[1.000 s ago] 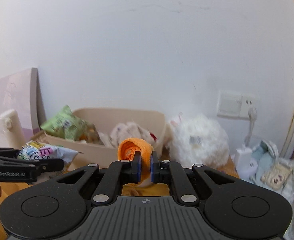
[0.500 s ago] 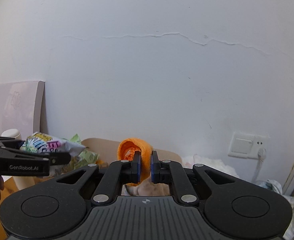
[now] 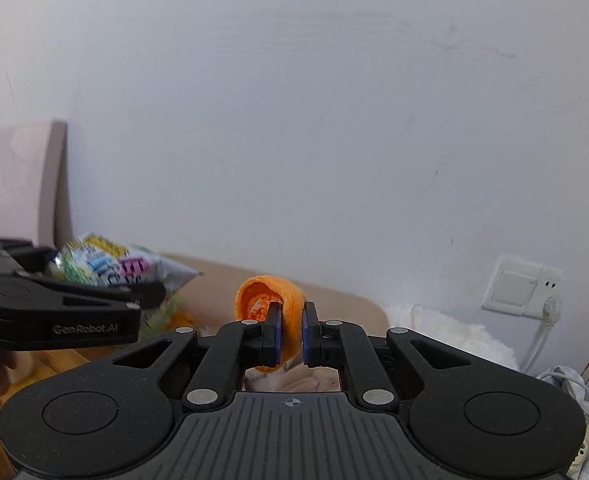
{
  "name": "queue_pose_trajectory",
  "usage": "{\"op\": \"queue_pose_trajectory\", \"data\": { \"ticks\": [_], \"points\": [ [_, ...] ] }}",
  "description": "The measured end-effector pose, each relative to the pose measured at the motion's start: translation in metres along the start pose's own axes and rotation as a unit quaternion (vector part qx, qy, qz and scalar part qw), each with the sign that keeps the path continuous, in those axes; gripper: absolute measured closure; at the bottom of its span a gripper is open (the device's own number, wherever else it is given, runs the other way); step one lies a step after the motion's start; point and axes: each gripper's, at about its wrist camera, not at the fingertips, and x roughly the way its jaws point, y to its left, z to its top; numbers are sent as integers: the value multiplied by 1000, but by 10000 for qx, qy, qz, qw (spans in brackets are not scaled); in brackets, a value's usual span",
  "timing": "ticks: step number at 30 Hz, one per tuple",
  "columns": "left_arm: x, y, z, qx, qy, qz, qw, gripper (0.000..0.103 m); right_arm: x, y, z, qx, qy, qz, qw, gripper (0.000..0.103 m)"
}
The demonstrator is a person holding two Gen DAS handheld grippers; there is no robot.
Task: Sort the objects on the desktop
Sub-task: 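Lift the Powers chip bag and orange plush and carry both over the bin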
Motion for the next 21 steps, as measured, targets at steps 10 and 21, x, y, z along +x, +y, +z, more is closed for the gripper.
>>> {"op": "queue_pose_trajectory", "data": {
  "ticks": [10,21],
  "points": [
    [15,-6,-6,321,-64,171,9993,14,22,5,-17,-172,197,-49,9996,49],
    [11,-10,-11,180,18,260,9995,11,1,-10,-22,57,129,-23,9999,25]
  ]
}}
